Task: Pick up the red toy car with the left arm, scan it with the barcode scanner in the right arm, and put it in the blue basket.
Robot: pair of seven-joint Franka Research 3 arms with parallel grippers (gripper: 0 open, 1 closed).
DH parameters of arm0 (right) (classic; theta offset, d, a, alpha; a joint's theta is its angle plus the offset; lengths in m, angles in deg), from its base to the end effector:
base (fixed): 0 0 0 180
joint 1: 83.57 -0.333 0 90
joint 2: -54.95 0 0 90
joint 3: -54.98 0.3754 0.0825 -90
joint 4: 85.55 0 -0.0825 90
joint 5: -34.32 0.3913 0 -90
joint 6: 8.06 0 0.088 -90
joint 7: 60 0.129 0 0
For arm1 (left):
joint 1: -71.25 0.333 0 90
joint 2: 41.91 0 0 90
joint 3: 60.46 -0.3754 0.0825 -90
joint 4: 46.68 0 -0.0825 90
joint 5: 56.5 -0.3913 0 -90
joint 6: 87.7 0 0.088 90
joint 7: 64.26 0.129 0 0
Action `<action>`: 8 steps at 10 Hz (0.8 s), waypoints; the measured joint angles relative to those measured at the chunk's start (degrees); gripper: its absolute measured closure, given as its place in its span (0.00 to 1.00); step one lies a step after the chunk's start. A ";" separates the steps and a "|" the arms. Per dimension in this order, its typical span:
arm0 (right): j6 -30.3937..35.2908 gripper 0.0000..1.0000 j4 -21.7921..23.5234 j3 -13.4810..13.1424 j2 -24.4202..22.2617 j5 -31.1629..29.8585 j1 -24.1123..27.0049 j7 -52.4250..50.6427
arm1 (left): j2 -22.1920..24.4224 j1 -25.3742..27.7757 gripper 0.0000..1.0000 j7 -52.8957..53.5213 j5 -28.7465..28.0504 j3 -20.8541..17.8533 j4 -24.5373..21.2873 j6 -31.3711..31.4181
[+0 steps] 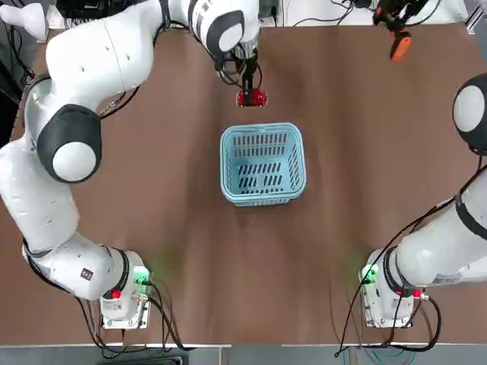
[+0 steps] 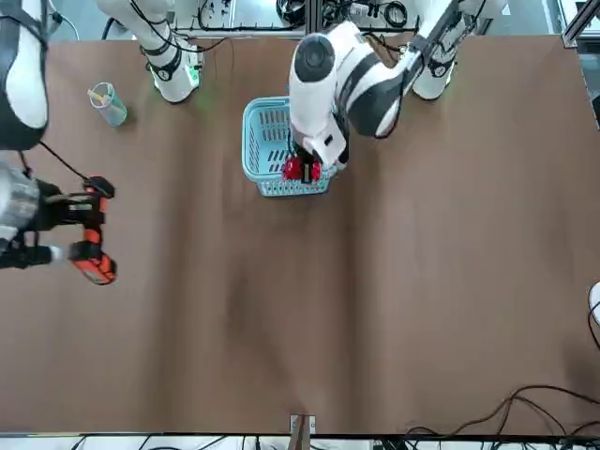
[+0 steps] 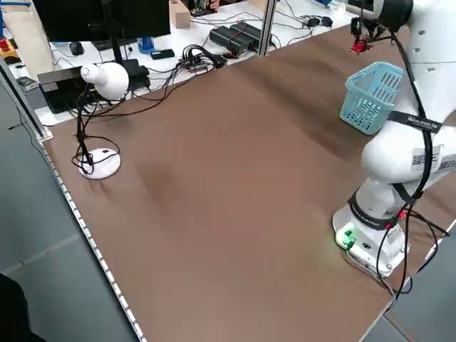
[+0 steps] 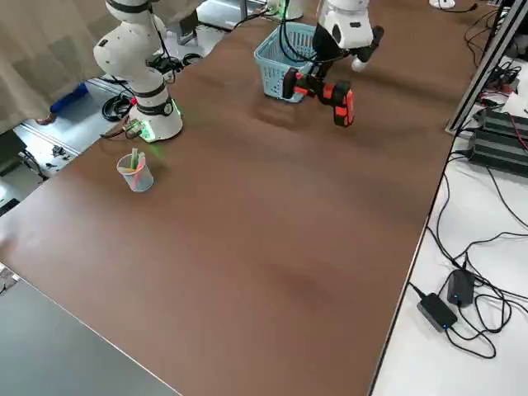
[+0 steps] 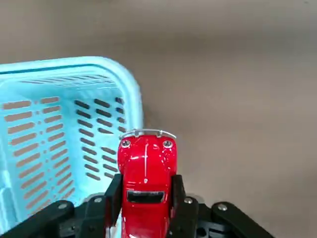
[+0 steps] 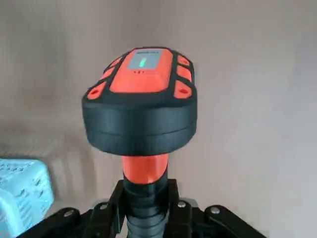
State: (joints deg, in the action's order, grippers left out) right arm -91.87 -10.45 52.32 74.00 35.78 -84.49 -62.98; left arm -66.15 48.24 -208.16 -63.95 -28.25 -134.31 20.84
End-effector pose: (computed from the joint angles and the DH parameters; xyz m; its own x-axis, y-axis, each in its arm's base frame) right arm 0.6600 -0.0112 0.5724 0.9837 0.0247 -0.1784 0.0215 -0.9996 -0.0196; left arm 0.4555 -0.5286 0.4742 0.0208 0.9978 -0.0632 0.9969 -0.0255 -0.0740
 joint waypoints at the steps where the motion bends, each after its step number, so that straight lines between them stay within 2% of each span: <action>1: -2.63 0.63 0.33 -0.02 0.26 -1.07 0.86 0.07 | 2.68 0.10 0.56 -1.22 1.45 0.69 -4.36 2.47; 4: -17.32 0.63 6.31 0.01 2.62 -1.24 2.66 0.47 | 10.31 0.24 0.56 -5.82 3.06 4.49 -18.61 11.45; 6: -24.51 0.63 10.12 0.01 5.82 -1.25 4.18 0.48 | 11.09 -0.01 0.56 -8.03 3.06 5.90 -24.21 17.18; 8: -30.49 0.63 14.11 0.07 8.07 -1.25 4.47 0.48 | 10.72 -0.94 0.56 -8.10 2.66 5.92 -27.06 20.24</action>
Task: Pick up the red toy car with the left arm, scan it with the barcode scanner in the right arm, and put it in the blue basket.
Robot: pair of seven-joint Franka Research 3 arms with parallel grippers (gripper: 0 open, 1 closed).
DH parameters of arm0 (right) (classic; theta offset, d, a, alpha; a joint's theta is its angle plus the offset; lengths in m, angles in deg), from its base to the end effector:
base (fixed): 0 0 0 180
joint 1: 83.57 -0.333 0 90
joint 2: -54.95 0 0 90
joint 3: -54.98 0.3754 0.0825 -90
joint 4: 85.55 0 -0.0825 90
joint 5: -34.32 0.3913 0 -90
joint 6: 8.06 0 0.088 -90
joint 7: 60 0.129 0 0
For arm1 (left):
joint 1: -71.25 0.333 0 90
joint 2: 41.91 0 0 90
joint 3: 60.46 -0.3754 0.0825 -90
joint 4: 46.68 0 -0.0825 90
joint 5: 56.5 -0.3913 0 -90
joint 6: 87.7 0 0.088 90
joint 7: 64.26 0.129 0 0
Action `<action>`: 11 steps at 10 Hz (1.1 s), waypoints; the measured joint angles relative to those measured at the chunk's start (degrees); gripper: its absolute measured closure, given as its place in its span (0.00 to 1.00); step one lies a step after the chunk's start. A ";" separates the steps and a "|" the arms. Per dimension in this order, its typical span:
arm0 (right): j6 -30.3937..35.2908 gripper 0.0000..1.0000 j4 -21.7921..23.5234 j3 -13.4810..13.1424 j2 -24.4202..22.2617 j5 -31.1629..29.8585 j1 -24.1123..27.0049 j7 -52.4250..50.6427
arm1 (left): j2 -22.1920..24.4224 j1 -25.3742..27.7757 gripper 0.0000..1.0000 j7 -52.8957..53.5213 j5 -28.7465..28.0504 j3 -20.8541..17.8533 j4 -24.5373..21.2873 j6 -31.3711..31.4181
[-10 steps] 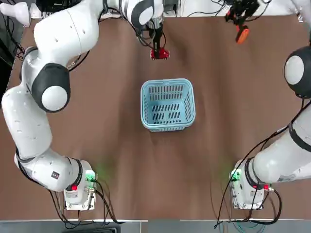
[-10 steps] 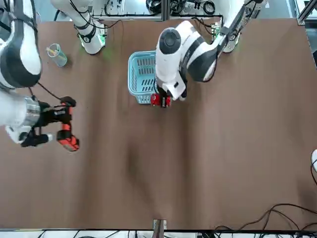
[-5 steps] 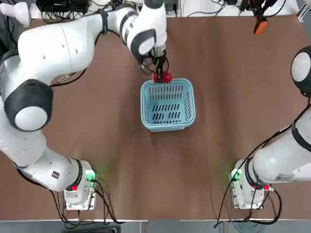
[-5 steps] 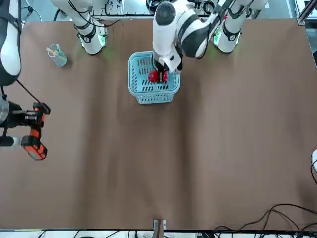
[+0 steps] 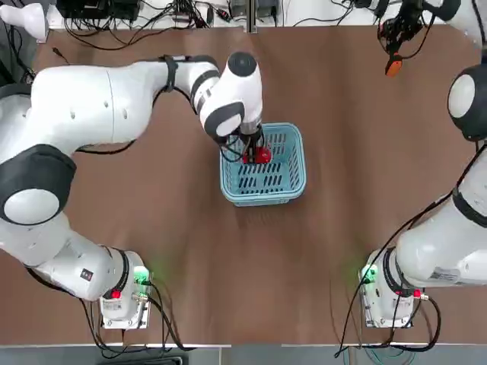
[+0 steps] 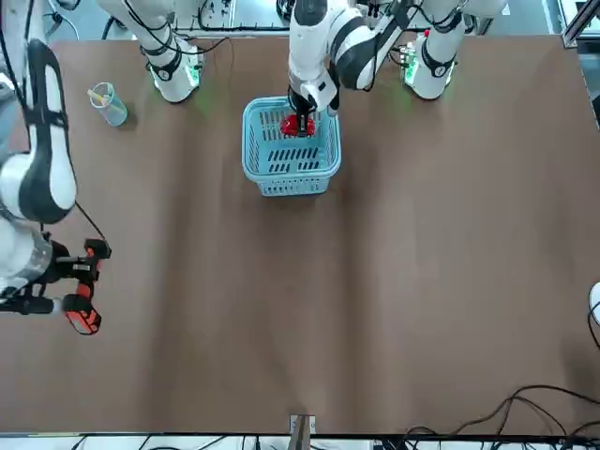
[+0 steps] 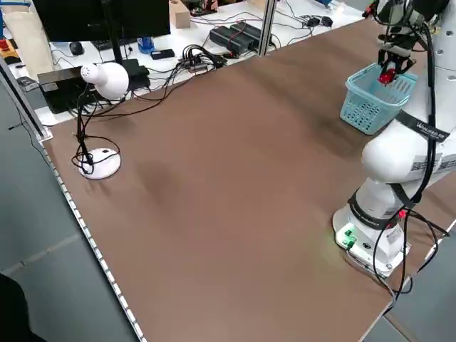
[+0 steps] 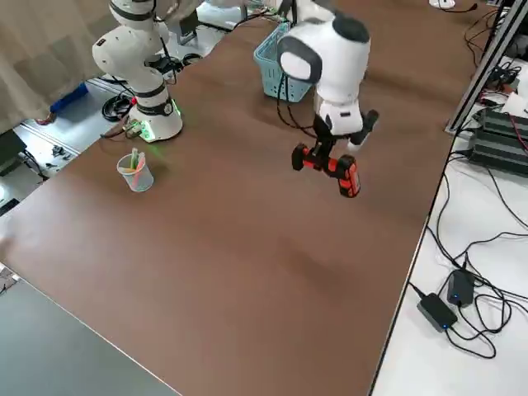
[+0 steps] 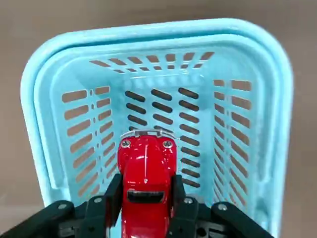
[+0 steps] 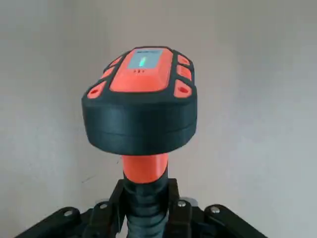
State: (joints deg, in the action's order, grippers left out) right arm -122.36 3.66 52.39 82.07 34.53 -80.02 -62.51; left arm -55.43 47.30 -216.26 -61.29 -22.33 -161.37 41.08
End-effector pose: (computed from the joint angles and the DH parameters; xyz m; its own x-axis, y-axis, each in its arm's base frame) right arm 0.7116 -0.0713 0.3981 0.9975 -0.0605 -0.0357 -0.0600 -0.9981 0.0158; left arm 0.3067 -0.5311 0.4024 0.0320 0.9952 -0.0925 0.9987 -0.0356 -0.0374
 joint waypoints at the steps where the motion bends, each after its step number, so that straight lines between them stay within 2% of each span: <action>1: -3.79 0.63 2.82 0.11 0.45 0.00 -0.03 0.00 | -1.07 -0.26 0.56 0.00 -1.03 0.00 -0.22 1.04; 3: -9.66 0.63 7.06 0.32 1.50 0.00 -0.06 0.00 | -5.49 -0.21 0.56 0.00 -4.84 -0.13 1.04 2.68; 6: -18.94 0.63 10.93 0.47 4.67 0.00 -0.07 0.00 | -13.60 -0.53 0.56 0.01 -10.33 -0.21 6.08 2.92; 8: -21.55 0.63 12.04 0.48 6.23 0.00 -0.07 -0.01 | -17.19 -1.70 0.56 0.02 -12.75 -0.32 8.41 2.92; 11: -23.43 0.63 12.69 0.49 6.97 0.00 -0.06 -0.01 | -19.39 -3.84 0.56 0.02 -13.62 -0.88 9.25 2.90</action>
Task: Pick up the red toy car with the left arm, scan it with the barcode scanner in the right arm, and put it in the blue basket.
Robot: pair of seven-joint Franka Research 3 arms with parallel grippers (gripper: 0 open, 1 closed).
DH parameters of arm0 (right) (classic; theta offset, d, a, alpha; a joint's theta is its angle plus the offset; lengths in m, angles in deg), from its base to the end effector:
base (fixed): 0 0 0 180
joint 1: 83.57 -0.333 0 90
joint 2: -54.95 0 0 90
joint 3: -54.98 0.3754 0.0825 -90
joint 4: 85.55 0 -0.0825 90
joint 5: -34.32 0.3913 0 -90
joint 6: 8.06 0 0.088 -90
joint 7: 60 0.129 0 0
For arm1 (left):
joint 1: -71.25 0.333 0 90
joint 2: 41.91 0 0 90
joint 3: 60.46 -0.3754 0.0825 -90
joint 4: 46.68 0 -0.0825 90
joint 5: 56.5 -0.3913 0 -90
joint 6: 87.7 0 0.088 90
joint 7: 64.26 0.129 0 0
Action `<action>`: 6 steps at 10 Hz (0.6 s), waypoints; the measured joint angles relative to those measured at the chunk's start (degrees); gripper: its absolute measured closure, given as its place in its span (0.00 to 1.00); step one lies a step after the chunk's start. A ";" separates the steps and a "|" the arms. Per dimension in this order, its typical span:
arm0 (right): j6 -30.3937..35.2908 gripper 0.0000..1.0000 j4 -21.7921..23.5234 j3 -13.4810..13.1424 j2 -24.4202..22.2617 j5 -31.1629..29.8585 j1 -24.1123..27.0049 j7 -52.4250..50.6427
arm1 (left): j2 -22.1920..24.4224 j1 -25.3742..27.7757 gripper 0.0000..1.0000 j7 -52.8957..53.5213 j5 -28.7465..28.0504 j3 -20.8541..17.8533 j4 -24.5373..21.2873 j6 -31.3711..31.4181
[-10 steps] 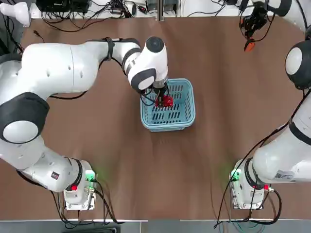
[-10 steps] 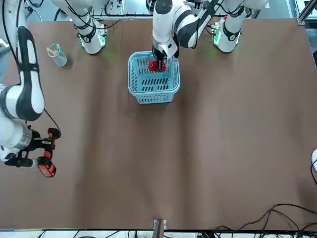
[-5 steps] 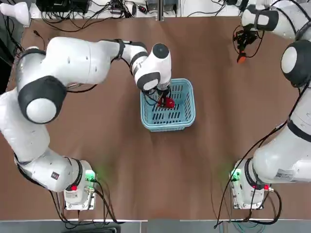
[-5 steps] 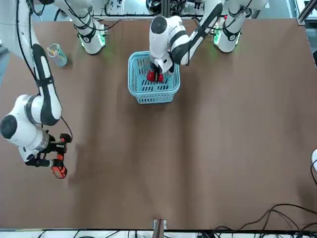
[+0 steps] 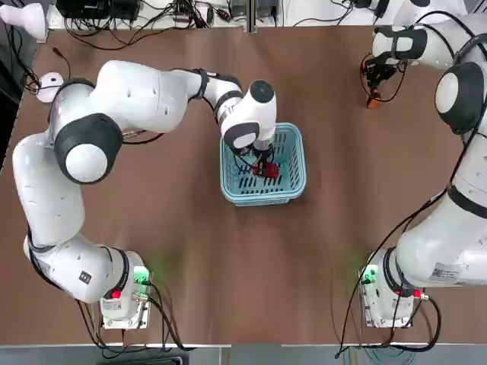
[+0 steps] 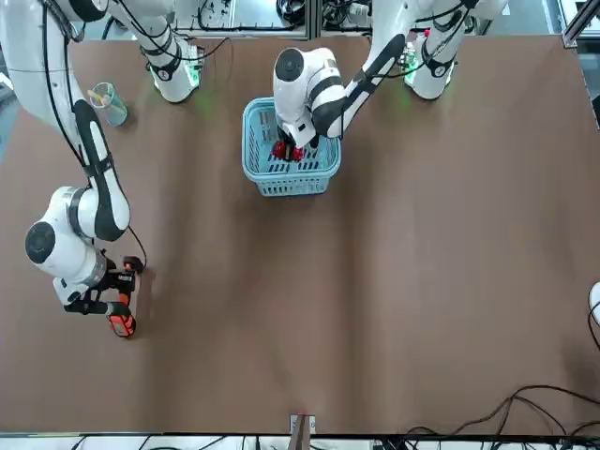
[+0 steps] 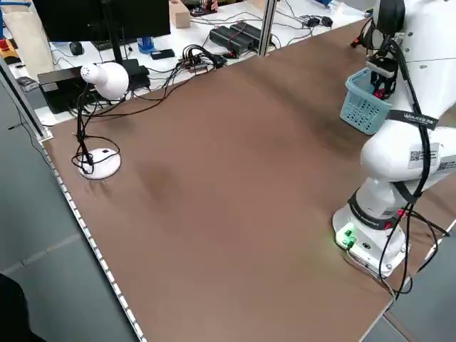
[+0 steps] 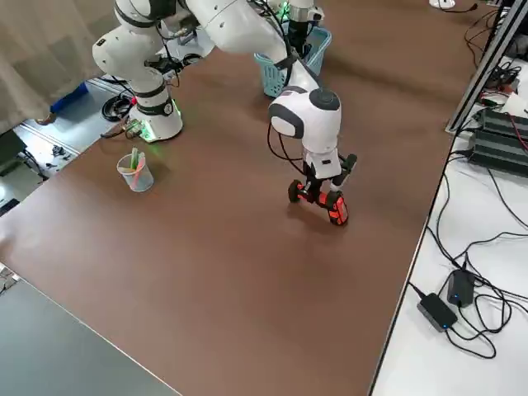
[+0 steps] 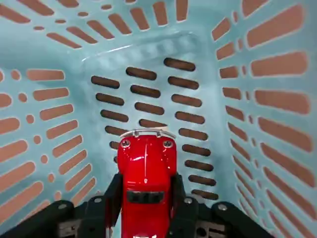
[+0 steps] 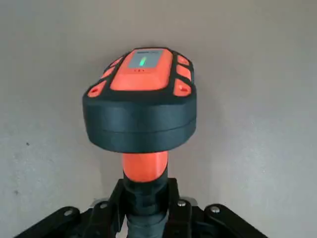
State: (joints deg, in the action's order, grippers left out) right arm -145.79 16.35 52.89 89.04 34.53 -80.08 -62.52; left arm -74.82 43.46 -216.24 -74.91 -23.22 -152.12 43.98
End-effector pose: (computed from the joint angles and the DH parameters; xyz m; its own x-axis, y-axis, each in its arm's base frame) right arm 0.6988 -0.0655 0.2475 0.9983 -0.0492 0.0299 -0.0498 -0.9986 0.0192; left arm 0.3335 -0.5878 0.2933 0.1829 0.9807 -0.0689 0.9799 -0.1875 -0.0684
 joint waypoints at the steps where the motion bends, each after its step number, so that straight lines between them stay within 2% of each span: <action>1: 0.00 0.63 0.00 0.00 0.01 0.00 0.00 0.00 | -0.33 -1.31 0.56 0.00 -0.24 -1.05 0.05 0.00; 3: -0.20 0.63 -0.01 0.01 0.12 0.00 -0.01 0.00 | -1.61 -2.95 0.56 0.00 -1.52 -2.94 1.08 0.00; 6: -1.21 0.63 -0.03 0.04 0.59 0.00 0.00 -0.01 | -4.33 -2.99 0.56 0.00 -3.90 -3.16 3.20 -0.04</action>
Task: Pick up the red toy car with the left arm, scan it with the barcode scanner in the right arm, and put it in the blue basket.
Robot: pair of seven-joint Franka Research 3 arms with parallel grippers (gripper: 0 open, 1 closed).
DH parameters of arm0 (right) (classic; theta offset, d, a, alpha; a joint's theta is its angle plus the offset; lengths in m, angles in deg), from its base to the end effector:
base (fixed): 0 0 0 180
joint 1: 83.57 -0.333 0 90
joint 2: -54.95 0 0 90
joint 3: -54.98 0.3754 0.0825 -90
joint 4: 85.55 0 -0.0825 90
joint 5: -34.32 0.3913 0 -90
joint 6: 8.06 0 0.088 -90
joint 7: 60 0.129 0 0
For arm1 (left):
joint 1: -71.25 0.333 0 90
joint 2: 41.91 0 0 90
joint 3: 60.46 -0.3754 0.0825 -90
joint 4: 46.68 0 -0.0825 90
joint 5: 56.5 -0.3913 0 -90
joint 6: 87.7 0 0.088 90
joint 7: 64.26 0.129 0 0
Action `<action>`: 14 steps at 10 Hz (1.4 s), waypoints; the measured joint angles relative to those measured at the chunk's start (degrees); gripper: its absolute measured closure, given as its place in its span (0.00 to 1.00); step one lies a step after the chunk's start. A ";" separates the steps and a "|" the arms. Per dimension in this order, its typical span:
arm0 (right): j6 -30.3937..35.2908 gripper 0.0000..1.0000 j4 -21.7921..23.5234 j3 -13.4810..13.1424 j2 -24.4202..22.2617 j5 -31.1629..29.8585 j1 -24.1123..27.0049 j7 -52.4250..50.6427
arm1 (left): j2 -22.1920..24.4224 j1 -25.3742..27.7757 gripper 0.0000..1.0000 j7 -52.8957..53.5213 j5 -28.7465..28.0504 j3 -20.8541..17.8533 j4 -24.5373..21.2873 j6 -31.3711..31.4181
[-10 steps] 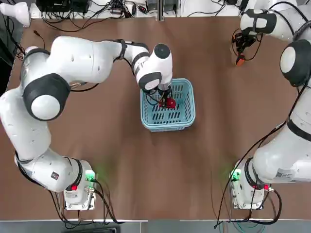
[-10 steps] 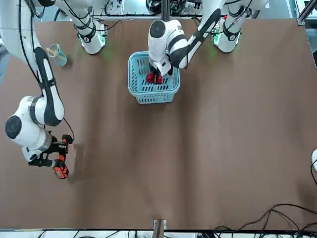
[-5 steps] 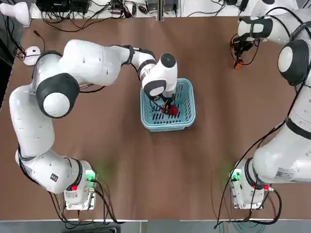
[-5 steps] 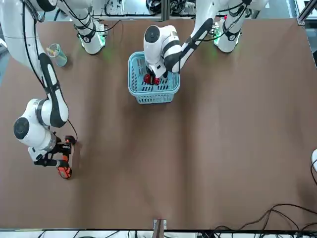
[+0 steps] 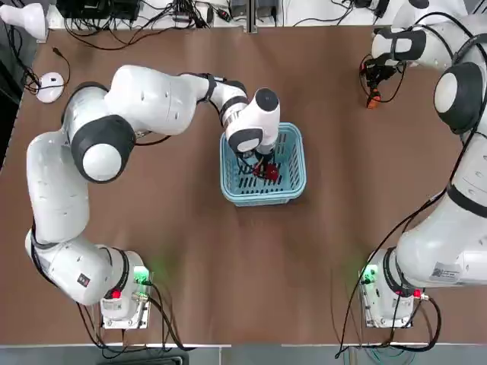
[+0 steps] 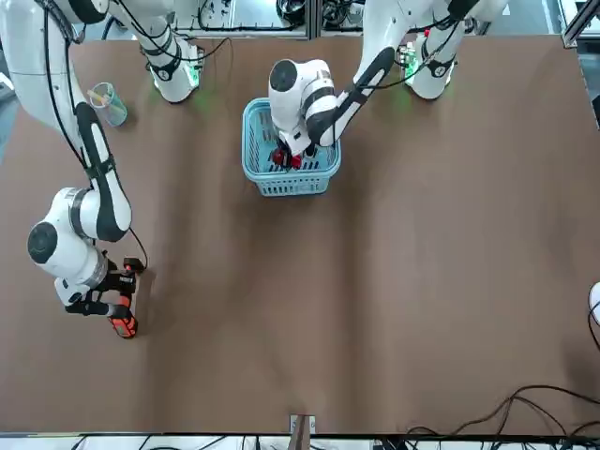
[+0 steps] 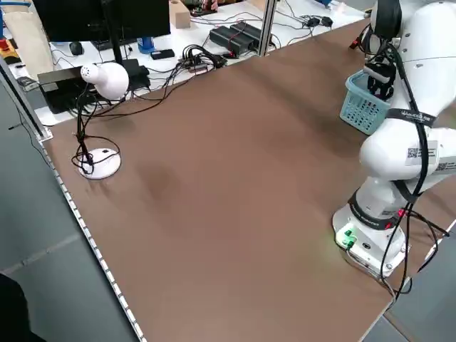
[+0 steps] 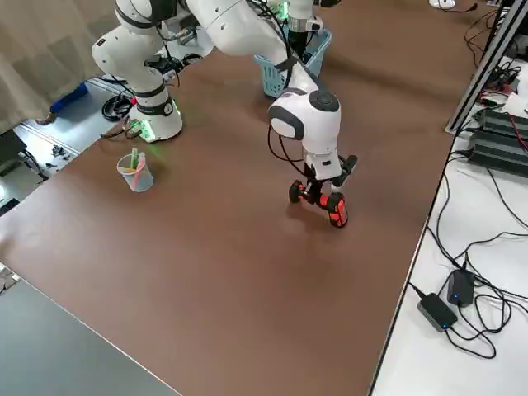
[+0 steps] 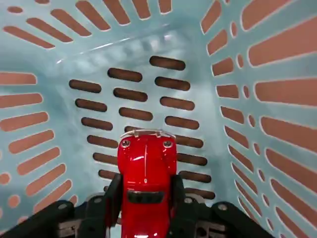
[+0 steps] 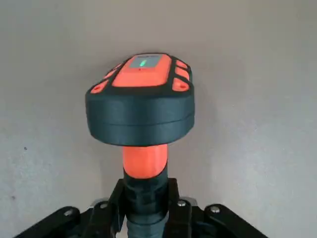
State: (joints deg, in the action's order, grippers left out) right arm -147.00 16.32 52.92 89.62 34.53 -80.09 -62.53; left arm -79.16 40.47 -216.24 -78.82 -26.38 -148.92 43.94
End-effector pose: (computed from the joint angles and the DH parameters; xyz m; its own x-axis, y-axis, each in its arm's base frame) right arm 0.7008 -0.0652 0.2426 0.9980 -0.0480 0.0414 -0.0488 -0.9986 0.0198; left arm 0.3453 -0.5981 0.2599 0.2163 0.9758 -0.0330 0.9748 -0.2177 -0.0489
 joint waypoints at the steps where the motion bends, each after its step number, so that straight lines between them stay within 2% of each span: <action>1: 0.00 0.63 0.00 0.00 0.00 0.00 0.00 0.00 | -0.42 -0.10 0.56 0.00 -0.28 0.00 0.11 -0.03; 4: 0.00 0.61 0.03 0.01 0.48 -0.01 -0.01 -0.01 | -1.38 -1.09 0.56 0.00 -1.15 0.01 0.14 -0.04; 6: -0.19 0.39 0.02 0.14 1.23 -0.01 -0.02 -0.01 | -2.06 -1.23 0.56 0.00 -2.15 -0.02 0.19 -0.06; 8: 1.09 0.32 -1.03 0.32 1.18 -0.01 -0.04 -0.01 | -2.49 -1.25 0.56 0.00 -2.35 -0.05 0.27 -0.06; 9: 4.43 0.31 -2.89 0.34 0.95 -0.01 -0.04 -0.01 | -2.64 -1.26 0.56 0.00 -2.38 -0.05 0.32 -0.06; 12: 19.05 0.20 -11.89 0.34 -2.00 -0.01 -0.04 -0.01 | -2.73 -1.26 0.55 0.00 -2.79 -0.06 0.44 -0.06; 14: 25.31 0.16 -16.08 0.41 -4.13 -0.01 -0.09 -0.01 | -2.74 -1.26 0.53 0.00 -2.85 -0.06 0.50 -0.07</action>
State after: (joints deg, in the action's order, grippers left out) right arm -121.69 0.24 53.33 85.50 34.52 -80.18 -62.53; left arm -81.89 39.21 -216.24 -81.67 -26.44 -148.42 43.88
